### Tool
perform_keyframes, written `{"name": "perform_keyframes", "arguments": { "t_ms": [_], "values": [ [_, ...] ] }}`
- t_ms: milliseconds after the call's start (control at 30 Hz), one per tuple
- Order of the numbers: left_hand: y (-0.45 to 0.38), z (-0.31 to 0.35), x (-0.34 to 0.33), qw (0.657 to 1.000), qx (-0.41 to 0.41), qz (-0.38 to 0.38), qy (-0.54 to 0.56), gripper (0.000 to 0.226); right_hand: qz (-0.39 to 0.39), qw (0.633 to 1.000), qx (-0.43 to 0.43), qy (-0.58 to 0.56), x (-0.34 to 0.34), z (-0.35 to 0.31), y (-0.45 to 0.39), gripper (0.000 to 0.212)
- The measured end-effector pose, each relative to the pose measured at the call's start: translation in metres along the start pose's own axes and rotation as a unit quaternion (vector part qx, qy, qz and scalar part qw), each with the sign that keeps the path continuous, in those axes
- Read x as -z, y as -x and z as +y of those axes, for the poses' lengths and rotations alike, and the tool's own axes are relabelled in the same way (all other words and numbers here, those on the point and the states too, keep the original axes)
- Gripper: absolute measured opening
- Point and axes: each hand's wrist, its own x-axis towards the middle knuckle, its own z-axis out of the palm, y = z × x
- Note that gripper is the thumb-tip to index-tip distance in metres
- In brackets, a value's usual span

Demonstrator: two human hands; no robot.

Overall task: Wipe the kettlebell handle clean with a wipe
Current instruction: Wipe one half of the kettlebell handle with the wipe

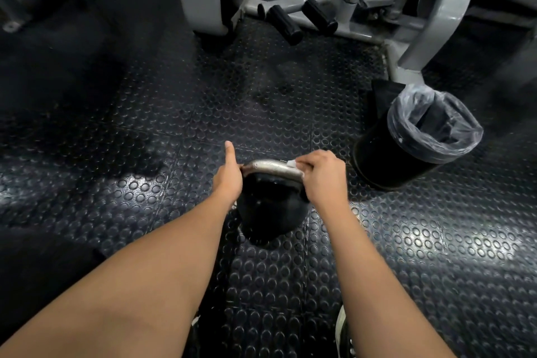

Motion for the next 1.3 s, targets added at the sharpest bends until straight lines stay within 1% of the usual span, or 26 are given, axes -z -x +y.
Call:
{"name": "perform_keyframes", "arguments": {
  "t_ms": [33,100,167,233,267,367,467,500,600,633,733,800,933,1100,1167,1233,1300],
  "values": [
    [-0.001,0.0,-0.001,1.0,0.002,-0.002,0.001,0.146,-0.003,1.0,0.017,0.009,-0.003,-0.004,0.003,0.013],
    [-0.004,-0.002,-0.001,1.0,0.007,0.003,0.002,0.145,0.018,0.999,0.038,0.007,-0.005,-0.007,0.015,0.011],
    [-0.009,-0.003,-0.002,1.0,0.01,-0.001,0.0,0.144,0.043,0.999,0.012,-0.008,-0.002,-0.002,0.024,0.011],
    [-0.012,-0.004,-0.003,1.0,0.006,-0.005,0.004,0.141,0.052,0.998,-0.031,-0.013,0.0,0.003,0.021,0.013],
    [-0.013,-0.005,-0.003,1.0,0.004,-0.003,0.006,0.14,0.055,0.998,-0.039,-0.012,-0.001,0.004,0.017,0.014],
    [-0.011,-0.004,-0.002,1.0,0.01,-0.001,-0.001,0.142,0.042,0.999,-0.002,0.003,-0.009,-0.01,0.015,0.015],
    [-0.009,-0.003,-0.003,1.0,0.006,-0.006,0.007,0.144,0.055,0.998,0.029,0.018,-0.011,-0.012,0.03,0.013],
    [-0.008,-0.003,-0.002,1.0,0.006,-0.01,0.01,0.146,0.054,0.998,0.019,0.016,-0.009,-0.007,0.032,0.013],
    [-0.009,-0.002,-0.001,1.0,0.003,-0.014,0.011,0.154,0.057,0.997,-0.052,-0.009,-0.004,0.002,0.023,0.015],
    [-0.009,-0.003,-0.001,1.0,0.006,-0.011,0.008,0.154,0.055,0.997,-0.053,-0.008,-0.005,0.0,0.019,0.017],
    [-0.005,0.0,-0.002,1.0,0.008,-0.003,0.005,0.154,0.018,0.999,-0.005,0.036,-0.013,-0.016,0.019,0.023],
    [-0.001,0.002,-0.002,1.0,0.009,-0.001,0.005,0.155,0.004,0.999,0.009,0.052,-0.014,-0.015,0.025,0.026],
    [-0.004,0.0,-0.001,1.0,0.008,-0.009,0.005,0.151,0.001,0.999,-0.012,0.049,-0.004,-0.004,0.021,0.028],
    [-0.004,0.0,-0.002,1.0,0.009,-0.009,0.0,0.151,0.006,0.998,0.039,0.054,-0.013,-0.019,0.028,0.031],
    [-0.005,-0.001,-0.002,1.0,0.015,-0.012,0.007,0.152,0.01,0.998,0.025,0.049,-0.014,-0.012,0.034,0.031],
    [-0.003,0.001,0.0,1.0,0.013,-0.011,0.011,0.153,0.023,0.999,-0.009,0.04,-0.012,-0.005,0.029,0.03],
    [0.003,0.005,0.001,1.0,0.006,-0.006,0.007,0.156,0.049,0.998,-0.023,0.013,-0.011,-0.006,0.021,0.024]
  ]
}}
